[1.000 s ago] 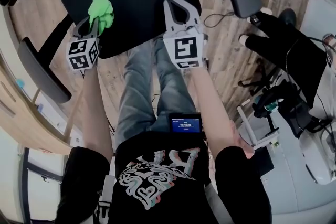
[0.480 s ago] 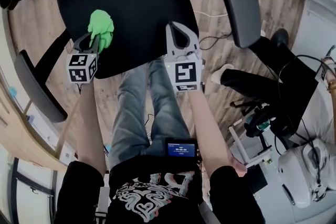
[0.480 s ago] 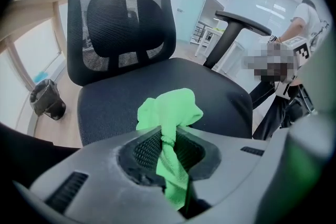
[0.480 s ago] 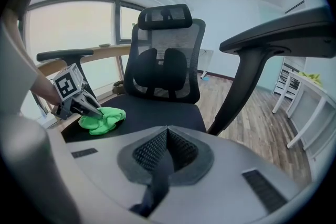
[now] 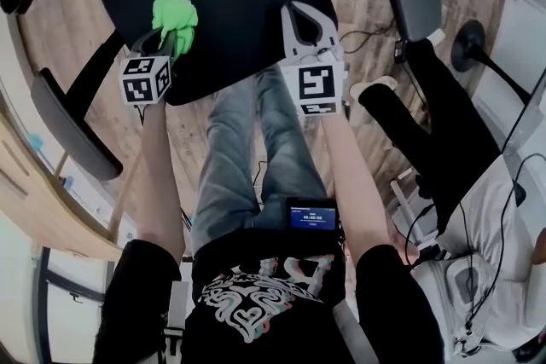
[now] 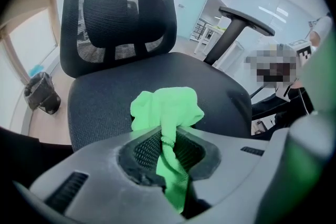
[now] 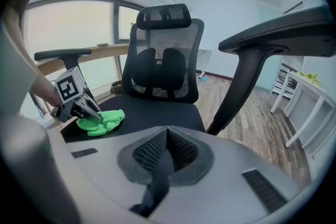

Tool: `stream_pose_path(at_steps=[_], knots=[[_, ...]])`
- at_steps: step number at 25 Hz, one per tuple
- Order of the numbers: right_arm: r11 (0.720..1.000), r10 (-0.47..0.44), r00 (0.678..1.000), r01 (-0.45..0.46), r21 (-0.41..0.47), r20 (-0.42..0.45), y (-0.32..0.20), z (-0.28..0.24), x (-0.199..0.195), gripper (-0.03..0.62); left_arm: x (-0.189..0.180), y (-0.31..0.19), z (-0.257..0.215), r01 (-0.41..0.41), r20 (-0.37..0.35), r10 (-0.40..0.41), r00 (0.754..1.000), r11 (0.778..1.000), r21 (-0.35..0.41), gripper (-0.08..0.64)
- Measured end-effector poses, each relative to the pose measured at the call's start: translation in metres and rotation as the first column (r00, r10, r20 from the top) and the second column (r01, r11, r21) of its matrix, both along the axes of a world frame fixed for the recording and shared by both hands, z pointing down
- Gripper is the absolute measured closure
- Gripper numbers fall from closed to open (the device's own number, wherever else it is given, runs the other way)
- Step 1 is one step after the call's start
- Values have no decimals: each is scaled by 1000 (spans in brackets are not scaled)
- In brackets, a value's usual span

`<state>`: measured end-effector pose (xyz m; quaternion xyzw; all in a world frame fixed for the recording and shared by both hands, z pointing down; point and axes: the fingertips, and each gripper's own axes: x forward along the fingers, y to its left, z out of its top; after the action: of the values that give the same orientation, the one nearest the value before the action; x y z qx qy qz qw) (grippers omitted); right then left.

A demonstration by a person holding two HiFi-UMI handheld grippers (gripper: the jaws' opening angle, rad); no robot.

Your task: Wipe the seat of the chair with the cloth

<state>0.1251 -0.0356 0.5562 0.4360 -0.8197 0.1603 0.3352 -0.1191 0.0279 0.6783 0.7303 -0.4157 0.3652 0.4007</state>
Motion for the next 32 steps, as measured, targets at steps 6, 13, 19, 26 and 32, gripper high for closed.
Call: stream_pose_path(at_steps=[6,13,19,26,32], knots=[[999,30,1000,-29,32,-6,2,-2,8,591,0,-4,5,-9,-18,9,1000,1000,-25,508],[997,71,997,-71,16,-12,5,6,32,591,28,-8,8,-26,-27,25,999,999,-31,508],[996,84,996,-84,22,1,0,9,35,591,64,-15,9,-101,-57,100,993,995,-9,508],[992,123,992,-123,10,0,7,15,54,591,121,-17,8,-225,-96,224,970,974,0,508],[989,147,989,-147,-1,-24,16,19,77,591,184,-11,1,-309,-160,309,937,951,31,508]])
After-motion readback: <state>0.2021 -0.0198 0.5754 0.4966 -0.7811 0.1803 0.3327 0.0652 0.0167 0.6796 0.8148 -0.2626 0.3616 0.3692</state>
